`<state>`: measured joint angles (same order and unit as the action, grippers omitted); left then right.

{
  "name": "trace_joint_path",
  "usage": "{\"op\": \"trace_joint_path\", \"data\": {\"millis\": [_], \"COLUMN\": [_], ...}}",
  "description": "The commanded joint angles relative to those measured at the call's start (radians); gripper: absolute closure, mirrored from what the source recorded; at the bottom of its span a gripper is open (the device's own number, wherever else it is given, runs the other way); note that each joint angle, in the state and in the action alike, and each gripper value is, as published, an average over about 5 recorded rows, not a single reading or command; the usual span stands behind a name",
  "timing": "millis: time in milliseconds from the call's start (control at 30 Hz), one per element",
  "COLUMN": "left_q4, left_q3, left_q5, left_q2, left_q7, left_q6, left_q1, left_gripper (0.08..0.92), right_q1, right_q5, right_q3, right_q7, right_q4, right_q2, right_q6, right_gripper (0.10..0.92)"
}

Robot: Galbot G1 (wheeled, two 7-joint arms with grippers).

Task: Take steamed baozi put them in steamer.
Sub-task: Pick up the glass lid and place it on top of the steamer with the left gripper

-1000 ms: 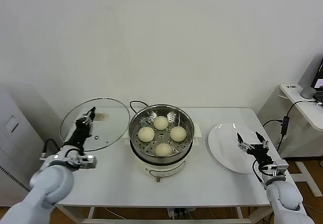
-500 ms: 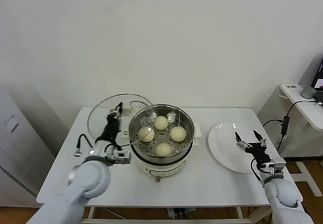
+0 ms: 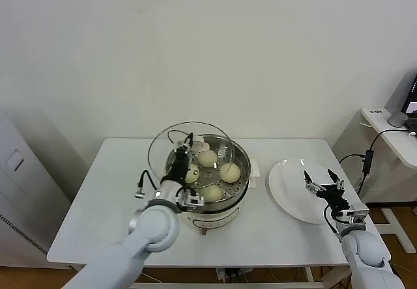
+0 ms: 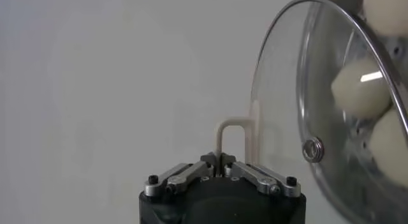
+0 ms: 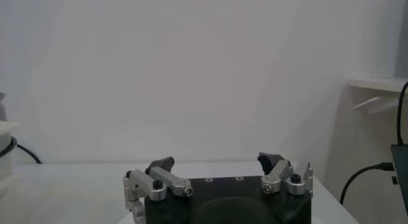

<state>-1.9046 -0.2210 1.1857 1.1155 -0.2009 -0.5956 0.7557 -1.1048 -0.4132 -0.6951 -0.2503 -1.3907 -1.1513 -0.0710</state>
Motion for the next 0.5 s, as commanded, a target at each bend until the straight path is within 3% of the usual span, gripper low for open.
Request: {"op": "trace_joint_path", "data": {"millis": [33, 500], "left_q4": [0.078, 0.1], "left_q3": [-0.078, -0.088], "left_q5": [0.027, 0.038], "left_q2": [0.061, 0.072], "left_q7": [0.0, 0.004], "left_q6": [-0.009, -0.001], "left_q1": [-0.04, -0.031], "left_gripper": [0.89, 0.89], "right_q1": [0.002, 0.006], "right_q5": [0.003, 0.007], "right_q3": [-0.001, -0.005], "right_q7": [-0.004, -0.01], "right_q4": [0.011, 0.029], "right_q2": [-0.004, -0.009], "right_q6": [-0.003, -0.008], "right_gripper": [0.203, 0.203]}}
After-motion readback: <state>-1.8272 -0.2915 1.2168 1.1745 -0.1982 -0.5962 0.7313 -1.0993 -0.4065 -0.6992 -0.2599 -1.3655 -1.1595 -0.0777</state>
